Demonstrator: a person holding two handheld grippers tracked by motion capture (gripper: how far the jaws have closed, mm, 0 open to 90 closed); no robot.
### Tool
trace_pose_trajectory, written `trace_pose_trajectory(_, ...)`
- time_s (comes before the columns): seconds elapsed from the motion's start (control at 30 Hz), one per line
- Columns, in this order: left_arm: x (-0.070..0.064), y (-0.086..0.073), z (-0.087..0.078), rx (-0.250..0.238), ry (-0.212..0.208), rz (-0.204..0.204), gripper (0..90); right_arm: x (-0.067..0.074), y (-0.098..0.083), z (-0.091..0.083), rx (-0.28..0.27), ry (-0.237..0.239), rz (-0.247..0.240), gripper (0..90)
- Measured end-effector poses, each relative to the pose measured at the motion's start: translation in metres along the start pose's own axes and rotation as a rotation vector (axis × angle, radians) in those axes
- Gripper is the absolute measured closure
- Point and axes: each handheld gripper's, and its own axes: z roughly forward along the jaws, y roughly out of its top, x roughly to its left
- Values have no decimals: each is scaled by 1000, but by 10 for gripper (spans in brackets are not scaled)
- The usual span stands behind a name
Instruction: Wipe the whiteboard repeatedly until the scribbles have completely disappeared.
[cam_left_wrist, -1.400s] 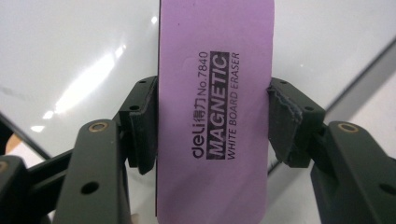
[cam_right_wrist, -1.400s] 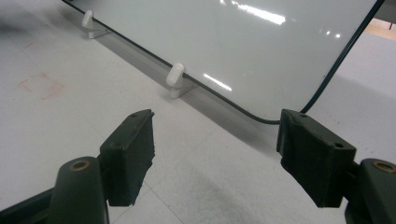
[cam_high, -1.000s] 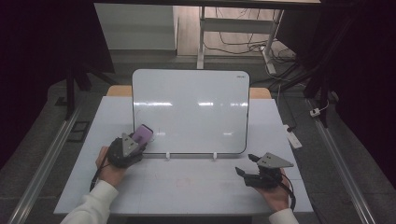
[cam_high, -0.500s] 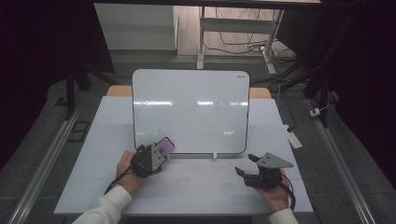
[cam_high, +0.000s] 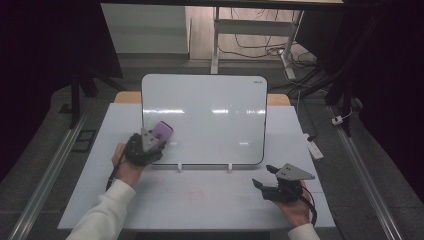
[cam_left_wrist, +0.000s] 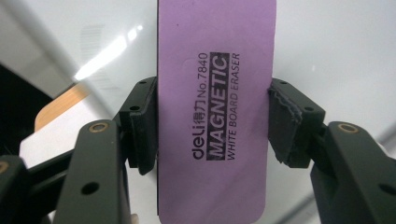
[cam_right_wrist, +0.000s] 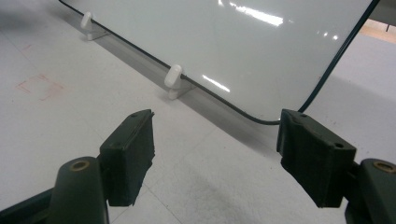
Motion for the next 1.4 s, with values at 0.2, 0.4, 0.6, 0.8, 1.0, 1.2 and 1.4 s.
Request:
trace_pose_trajectory(0.2,18,9,-1,-14,26,-51,410,1,0,1,2,0,-5,273)
trace_pose_trajectory(0.4,28,23,0,-9,35,-98,410,0,0,0,2,-1,-1,273)
trace_pose_trajectory(0.6,5,26,5,24,-14,-13,411,1,0,2,6,4,-4,273)
trace_pose_trajectory(0.8,-38,22,10,52,-99,100,411,2,1,2,5,4,-6,273)
trace_pose_trajectory(1.0,-28,-1,4,65,-107,46,411,2,0,3,9,7,-9,273)
trace_pose_trajectory(1.2,-17,-27,-6,103,-76,-5,411,1,0,2,8,4,-9,273)
trace_pose_trajectory(1.4,-23,-47,-11,171,-81,28,411,2,0,3,10,3,-12,273)
